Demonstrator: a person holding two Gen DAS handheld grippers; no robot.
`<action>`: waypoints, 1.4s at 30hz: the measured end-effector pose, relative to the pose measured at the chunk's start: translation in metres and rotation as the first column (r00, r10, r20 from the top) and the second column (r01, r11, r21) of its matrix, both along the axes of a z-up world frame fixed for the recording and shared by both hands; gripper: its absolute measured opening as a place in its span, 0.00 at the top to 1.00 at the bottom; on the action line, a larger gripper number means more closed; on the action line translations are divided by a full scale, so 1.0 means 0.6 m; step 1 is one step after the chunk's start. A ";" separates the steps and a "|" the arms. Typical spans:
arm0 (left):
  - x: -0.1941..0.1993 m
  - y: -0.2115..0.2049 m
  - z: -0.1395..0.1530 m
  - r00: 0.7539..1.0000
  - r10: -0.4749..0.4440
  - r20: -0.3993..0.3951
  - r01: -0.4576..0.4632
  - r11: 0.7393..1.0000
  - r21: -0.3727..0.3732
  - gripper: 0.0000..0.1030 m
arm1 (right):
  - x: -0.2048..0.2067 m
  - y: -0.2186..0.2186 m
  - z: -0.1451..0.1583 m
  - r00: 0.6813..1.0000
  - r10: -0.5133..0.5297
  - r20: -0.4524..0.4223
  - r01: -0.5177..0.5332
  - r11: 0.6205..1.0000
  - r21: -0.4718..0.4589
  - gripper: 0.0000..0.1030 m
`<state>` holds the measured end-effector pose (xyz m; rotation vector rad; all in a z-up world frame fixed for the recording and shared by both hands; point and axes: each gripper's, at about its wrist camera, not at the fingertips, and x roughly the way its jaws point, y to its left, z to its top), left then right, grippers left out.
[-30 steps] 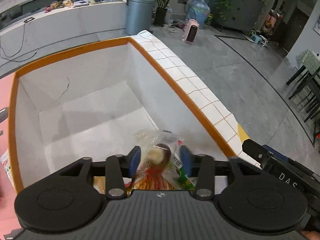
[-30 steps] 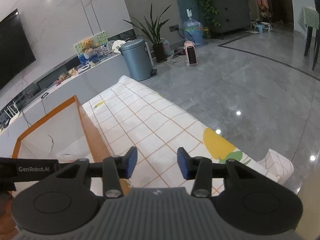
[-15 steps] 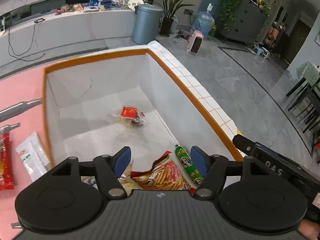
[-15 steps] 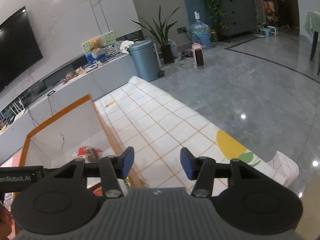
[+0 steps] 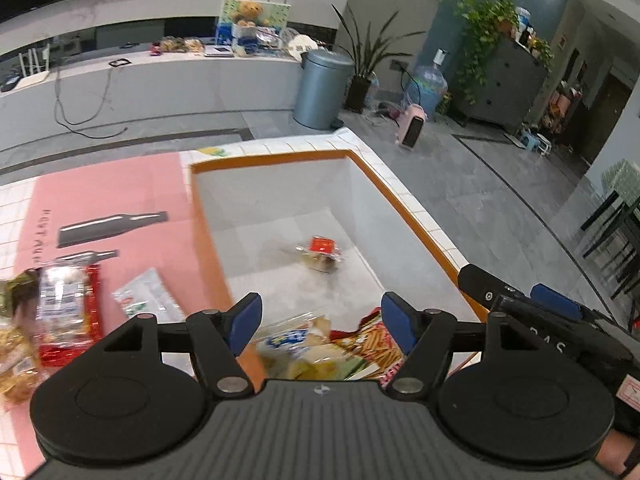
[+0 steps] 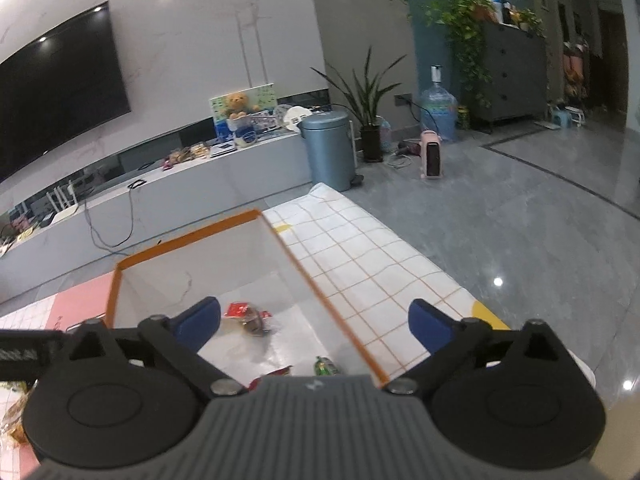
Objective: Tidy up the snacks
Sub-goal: 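Move both grippers back from the box over the table snacks, then reach the left gripper to the yellow pastry bag while the right approaches the quail-egg bag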
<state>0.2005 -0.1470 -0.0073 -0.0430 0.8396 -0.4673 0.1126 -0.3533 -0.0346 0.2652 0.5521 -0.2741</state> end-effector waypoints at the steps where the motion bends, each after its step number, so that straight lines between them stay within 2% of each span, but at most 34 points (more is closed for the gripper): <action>1: -0.004 0.008 0.004 1.000 0.002 0.004 -0.002 1.000 0.003 0.22 | 0.001 0.006 0.004 1.000 0.008 0.000 -0.008 1.000 0.002 0.03; 6: -0.025 0.053 0.023 0.999 0.048 0.026 -0.048 0.998 0.026 0.20 | 0.001 0.042 0.017 0.998 0.061 0.015 -0.061 0.998 0.009 0.03; 10: -0.046 0.097 0.033 0.996 0.072 0.057 -0.074 0.997 0.037 0.16 | 0.006 0.076 0.015 0.988 0.153 0.003 -0.153 0.987 0.050 0.03; 13: -0.063 0.129 0.035 0.992 0.107 0.074 -0.109 0.994 0.031 0.13 | 0.006 0.101 0.018 0.974 0.223 0.024 -0.225 0.969 0.104 0.03; 16: -0.076 0.164 0.034 0.985 0.152 0.083 -0.153 0.988 0.006 0.13 | 0.005 0.127 0.024 0.949 0.307 0.069 -0.314 0.937 0.151 0.03; 20: -0.090 0.220 0.026 0.969 0.221 0.109 -0.224 0.975 0.012 0.13 | 0.009 0.164 0.024 0.916 0.386 0.108 -0.400 0.895 0.199 0.03; 24: -0.086 0.286 0.006 0.936 0.341 0.083 -0.340 0.940 -0.028 0.13 | 0.013 0.203 0.017 0.907 0.405 0.112 -0.420 0.891 0.175 0.03; 28: -0.080 0.342 -0.014 0.921 0.387 0.046 -0.381 0.920 -0.093 0.13 | 0.015 0.238 0.015 0.890 0.431 0.149 -0.452 0.875 0.170 0.03; 30: -0.074 0.365 -0.026 0.907 0.419 0.026 -0.415 0.904 -0.099 0.13 | 0.021 0.255 0.010 0.882 0.446 0.152 -0.468 0.869 0.163 0.03; 33: -0.062 0.390 -0.049 0.887 0.462 0.017 -0.459 0.884 -0.088 0.13 | 0.036 0.284 -0.001 0.881 0.459 0.120 -0.473 0.867 0.159 0.03; 36: -0.043 0.412 -0.085 0.871 0.490 -0.042 -0.491 0.865 -0.104 0.13 | 0.049 0.302 -0.014 0.875 0.477 0.078 -0.483 0.857 0.179 0.03; 39: -0.021 0.419 -0.117 0.869 0.490 -0.062 -0.494 0.867 -0.066 0.13 | 0.059 0.327 -0.021 0.861 0.505 0.054 -0.506 0.843 0.184 0.03; 42: 0.007 0.413 -0.138 0.884 0.462 -0.068 -0.464 0.886 -0.009 0.13 | 0.070 0.349 -0.028 0.850 0.526 0.027 -0.522 0.835 0.173 0.03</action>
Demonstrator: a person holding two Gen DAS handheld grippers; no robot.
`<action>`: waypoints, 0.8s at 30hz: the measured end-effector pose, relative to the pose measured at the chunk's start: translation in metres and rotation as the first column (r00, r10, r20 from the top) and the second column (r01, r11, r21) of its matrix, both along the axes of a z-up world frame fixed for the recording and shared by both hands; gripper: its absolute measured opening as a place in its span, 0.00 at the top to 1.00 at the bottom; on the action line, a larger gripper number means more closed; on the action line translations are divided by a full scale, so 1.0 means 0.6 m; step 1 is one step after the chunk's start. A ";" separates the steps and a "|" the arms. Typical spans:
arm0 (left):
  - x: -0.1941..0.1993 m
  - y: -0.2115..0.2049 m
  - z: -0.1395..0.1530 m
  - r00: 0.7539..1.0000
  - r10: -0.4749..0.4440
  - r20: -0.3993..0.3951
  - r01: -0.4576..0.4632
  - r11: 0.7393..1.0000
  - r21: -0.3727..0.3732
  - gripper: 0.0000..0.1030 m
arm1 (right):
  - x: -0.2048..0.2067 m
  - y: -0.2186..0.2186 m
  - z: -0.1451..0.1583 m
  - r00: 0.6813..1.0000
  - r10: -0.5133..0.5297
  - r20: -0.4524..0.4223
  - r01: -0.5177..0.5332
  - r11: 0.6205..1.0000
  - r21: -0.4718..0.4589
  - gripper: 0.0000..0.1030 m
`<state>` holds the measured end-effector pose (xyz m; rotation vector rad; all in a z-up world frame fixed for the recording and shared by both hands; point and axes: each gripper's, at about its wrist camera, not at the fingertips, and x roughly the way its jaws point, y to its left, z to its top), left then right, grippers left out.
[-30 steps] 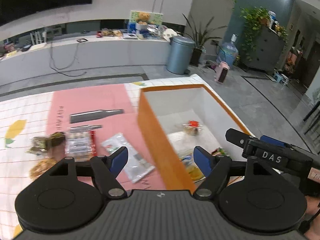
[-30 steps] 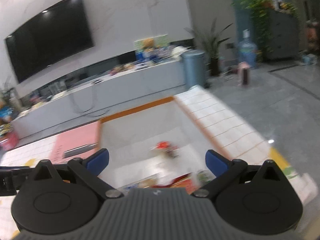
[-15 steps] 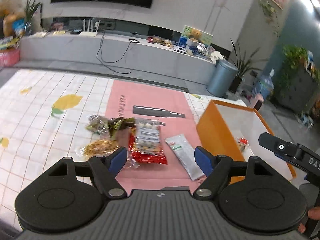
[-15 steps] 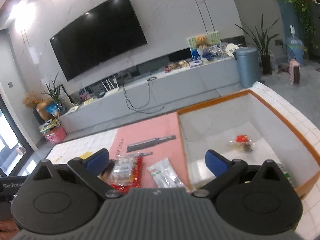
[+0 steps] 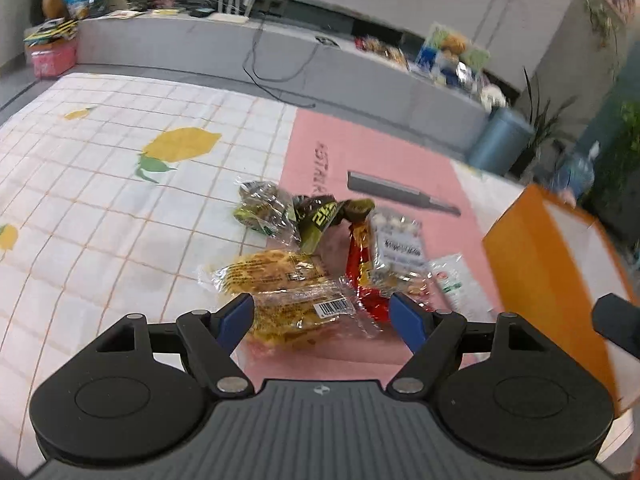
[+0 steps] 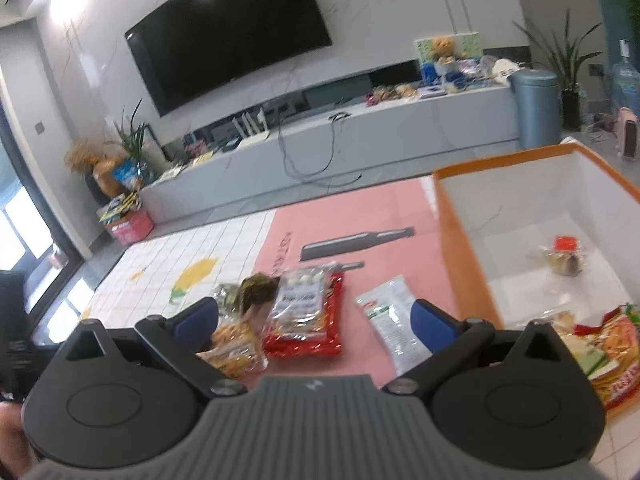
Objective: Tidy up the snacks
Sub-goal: 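Reach the left gripper to the yellow pastry bag while the right approaches the quail-egg bag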
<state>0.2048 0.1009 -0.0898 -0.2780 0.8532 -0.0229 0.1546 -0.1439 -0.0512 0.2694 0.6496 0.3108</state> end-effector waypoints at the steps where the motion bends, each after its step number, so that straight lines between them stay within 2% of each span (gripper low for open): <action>1: 0.009 -0.004 -0.006 1.000 -0.003 -0.015 0.003 1.000 0.008 0.13 | 0.003 0.006 -0.003 1.000 0.004 -0.004 -0.004 1.000 -0.012 0.03; 7: 0.052 -0.034 -0.037 0.997 -0.018 -0.075 0.024 0.996 0.083 0.13 | 0.022 0.031 -0.024 0.999 0.008 -0.050 -0.013 0.995 -0.097 0.03; 13: 0.074 -0.041 -0.056 0.998 0.022 -0.065 -0.011 0.987 0.159 0.12 | 0.037 0.037 -0.039 0.997 -0.011 -0.075 0.001 0.991 -0.132 0.03; 16: 0.080 -0.044 -0.065 0.998 0.029 -0.061 -0.016 0.978 0.208 0.00 | 0.046 0.043 -0.048 0.996 -0.016 -0.089 0.003 0.990 -0.138 0.03; 21: 0.084 -0.026 -0.073 0.989 0.118 -0.083 -0.101 0.977 0.187 0.00 | 0.057 0.056 -0.062 0.994 -0.026 -0.102 0.010 0.988 -0.154 0.03; 24: 0.088 -0.012 -0.088 0.978 0.160 -0.131 -0.135 0.974 0.183 0.00 | 0.060 0.066 -0.069 0.993 -0.033 -0.110 0.014 0.985 -0.172 0.03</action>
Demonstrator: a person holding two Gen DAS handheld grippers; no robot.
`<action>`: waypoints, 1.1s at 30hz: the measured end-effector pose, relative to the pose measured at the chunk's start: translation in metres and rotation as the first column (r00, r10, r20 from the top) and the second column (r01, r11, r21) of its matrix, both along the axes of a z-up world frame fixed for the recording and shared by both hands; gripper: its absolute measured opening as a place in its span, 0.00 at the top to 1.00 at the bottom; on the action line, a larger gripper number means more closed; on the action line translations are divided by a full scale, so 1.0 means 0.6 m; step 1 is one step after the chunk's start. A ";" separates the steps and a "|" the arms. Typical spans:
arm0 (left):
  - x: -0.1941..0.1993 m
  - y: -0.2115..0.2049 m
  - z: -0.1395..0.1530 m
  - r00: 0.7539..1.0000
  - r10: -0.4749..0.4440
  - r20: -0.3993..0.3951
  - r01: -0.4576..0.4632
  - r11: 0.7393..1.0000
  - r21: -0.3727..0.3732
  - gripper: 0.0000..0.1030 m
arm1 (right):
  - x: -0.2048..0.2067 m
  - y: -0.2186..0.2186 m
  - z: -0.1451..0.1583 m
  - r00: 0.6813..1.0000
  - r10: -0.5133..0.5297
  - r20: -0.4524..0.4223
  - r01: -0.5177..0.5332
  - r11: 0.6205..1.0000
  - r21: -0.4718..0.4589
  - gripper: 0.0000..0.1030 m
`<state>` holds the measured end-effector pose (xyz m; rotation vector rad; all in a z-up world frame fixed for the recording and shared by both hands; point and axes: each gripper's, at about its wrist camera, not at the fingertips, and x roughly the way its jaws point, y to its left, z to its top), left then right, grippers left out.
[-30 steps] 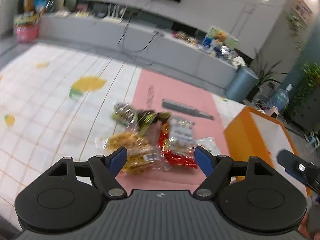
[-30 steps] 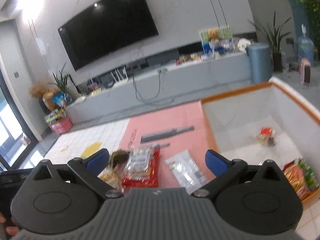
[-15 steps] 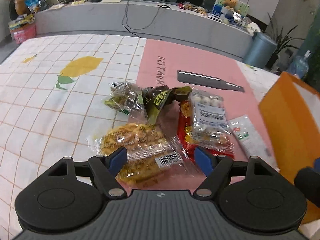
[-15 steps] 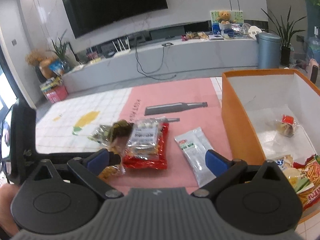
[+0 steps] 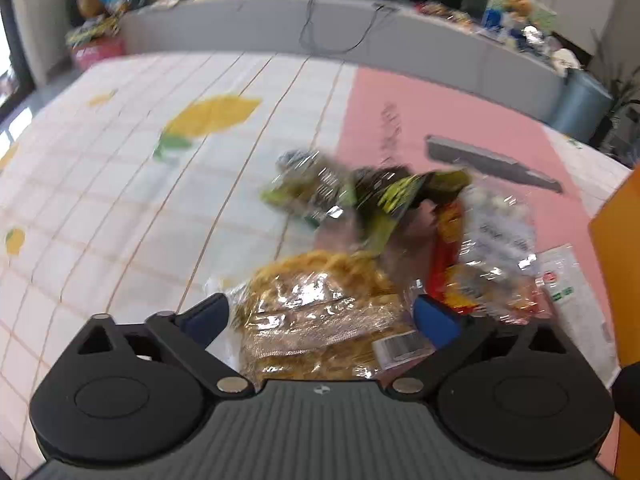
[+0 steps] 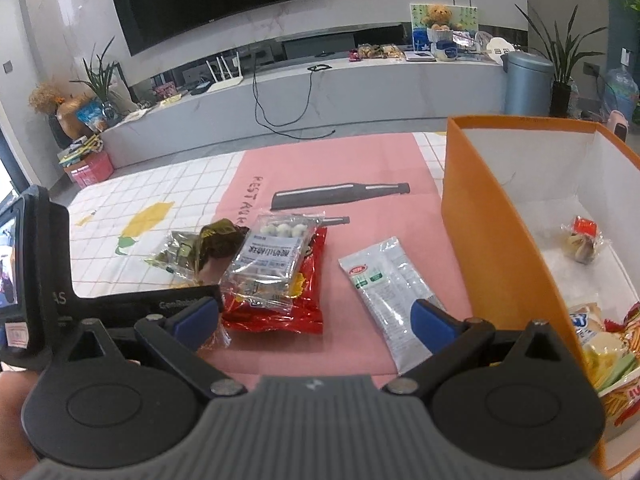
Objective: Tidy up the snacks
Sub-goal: 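Reach the left gripper to the yellow pastry bag while the right approaches the quail-egg bag, then close the left gripper on the pastry bag while the right closes on the quail-egg bag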
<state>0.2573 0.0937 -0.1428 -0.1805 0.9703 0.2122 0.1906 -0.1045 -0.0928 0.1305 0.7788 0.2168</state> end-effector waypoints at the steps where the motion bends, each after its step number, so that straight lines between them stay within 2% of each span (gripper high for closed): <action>1: 0.000 0.004 -0.006 1.000 0.009 -0.011 -0.009 1.000 -0.006 0.00 | 0.001 0.003 -0.002 1.000 0.001 -0.001 -0.001 1.000 -0.006 0.03; 3: -0.003 0.009 -0.014 1.000 0.015 0.002 -0.015 1.000 -0.026 0.00 | 0.002 0.010 -0.005 1.000 0.003 -0.002 -0.003 1.000 -0.016 0.03; 7: -0.005 0.001 -0.019 1.000 -0.010 0.027 0.010 1.000 0.010 0.00 | 0.006 0.021 -0.011 1.000 0.007 0.005 -0.007 1.000 -0.023 0.03; 17: -0.012 0.006 -0.013 0.999 -0.032 0.042 0.032 0.999 0.000 0.00 | 0.031 0.021 -0.014 0.997 -0.068 0.044 0.067 0.997 0.036 0.03; 23: -0.018 0.026 -0.008 0.998 -0.028 0.047 0.030 0.999 -0.031 0.08 | 0.055 0.023 -0.011 0.993 -0.106 0.058 0.103 0.993 0.057 0.03; 29: -0.022 0.048 -0.007 0.998 0.026 0.054 -0.023 0.999 -0.044 0.10 | 0.109 0.029 -0.027 0.991 -0.136 0.018 0.133 0.983 0.129 0.03; 33: -0.024 0.057 -0.006 0.998 0.033 0.053 -0.030 0.999 -0.043 0.10 | 0.139 0.062 -0.052 0.995 -0.104 -0.004 0.103 0.989 0.107 0.03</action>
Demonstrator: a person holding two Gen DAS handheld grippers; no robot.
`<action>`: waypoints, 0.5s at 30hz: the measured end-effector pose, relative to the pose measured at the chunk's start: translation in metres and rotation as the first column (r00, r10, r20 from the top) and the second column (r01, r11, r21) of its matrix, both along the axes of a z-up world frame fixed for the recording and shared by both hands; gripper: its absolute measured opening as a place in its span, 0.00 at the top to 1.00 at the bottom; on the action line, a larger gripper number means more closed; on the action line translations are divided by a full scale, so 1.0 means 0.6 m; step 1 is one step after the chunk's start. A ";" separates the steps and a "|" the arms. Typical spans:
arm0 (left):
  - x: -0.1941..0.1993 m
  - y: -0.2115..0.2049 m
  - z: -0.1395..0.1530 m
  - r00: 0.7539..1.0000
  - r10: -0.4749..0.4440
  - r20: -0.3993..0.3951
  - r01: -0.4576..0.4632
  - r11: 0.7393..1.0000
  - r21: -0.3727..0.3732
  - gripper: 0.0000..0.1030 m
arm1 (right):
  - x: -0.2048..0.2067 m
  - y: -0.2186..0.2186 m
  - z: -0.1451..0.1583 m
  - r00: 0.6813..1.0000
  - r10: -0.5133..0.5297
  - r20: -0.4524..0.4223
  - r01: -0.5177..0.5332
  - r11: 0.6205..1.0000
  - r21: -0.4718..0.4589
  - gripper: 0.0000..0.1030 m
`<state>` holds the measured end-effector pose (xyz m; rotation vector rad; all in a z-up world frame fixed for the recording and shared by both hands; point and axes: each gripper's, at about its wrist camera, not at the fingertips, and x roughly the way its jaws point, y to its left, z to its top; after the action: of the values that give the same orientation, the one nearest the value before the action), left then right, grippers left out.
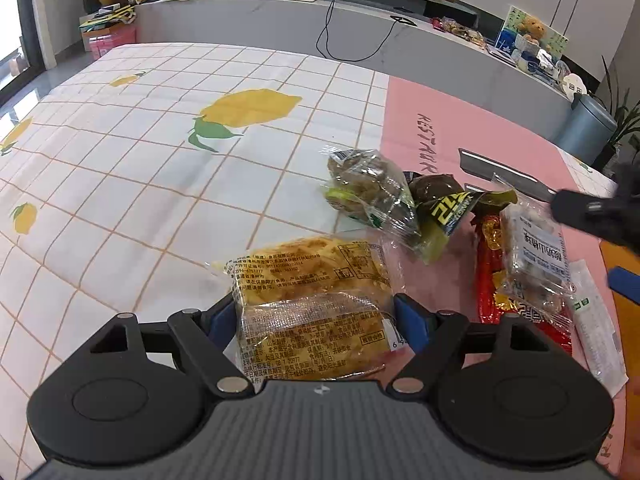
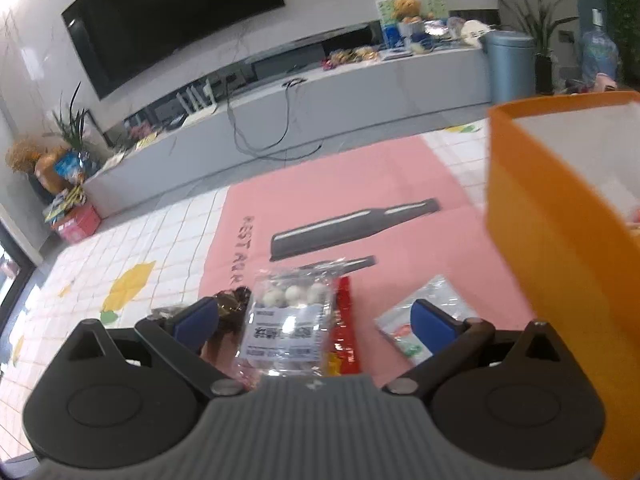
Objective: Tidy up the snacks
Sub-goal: 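Close the left gripper on the pastry bag while the right closes on the quail-egg bag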
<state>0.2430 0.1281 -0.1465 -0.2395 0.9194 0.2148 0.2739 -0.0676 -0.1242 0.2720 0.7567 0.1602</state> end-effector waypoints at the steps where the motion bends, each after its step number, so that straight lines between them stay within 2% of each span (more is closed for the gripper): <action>1: 0.000 0.002 0.000 1.000 -0.001 0.000 0.001 1.000 0.000 0.10 | 0.004 0.008 -0.005 1.000 0.003 0.001 -0.003 1.000 -0.014 0.03; 8: 0.001 0.004 -0.001 1.000 0.004 0.014 -0.004 1.000 0.000 0.10 | 0.015 0.050 -0.030 0.999 0.021 0.025 -0.017 0.993 -0.117 0.04; 11: 0.001 0.001 -0.002 1.000 -0.002 0.020 0.002 1.000 0.006 0.10 | 0.019 0.056 -0.045 0.999 0.031 0.011 -0.029 0.991 -0.129 0.05; 12: 0.002 0.001 -0.002 1.000 -0.002 0.021 0.002 1.000 0.006 0.10 | 0.019 0.055 -0.047 0.999 0.031 0.009 -0.029 0.991 -0.128 0.06; 14: 0.002 0.001 -0.002 1.000 -0.002 0.022 0.002 1.000 0.005 0.10 | 0.020 0.058 -0.055 0.999 0.034 0.000 -0.034 0.989 -0.142 0.18; 15: 0.002 0.000 -0.002 1.000 -0.002 0.023 0.002 1.000 0.007 0.10 | 0.021 0.060 -0.059 0.999 0.038 -0.003 -0.038 0.988 -0.150 0.18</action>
<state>0.2442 0.1282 -0.1479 -0.2343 0.8965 0.2130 0.2863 -0.0313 -0.1596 0.1152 0.7702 0.1385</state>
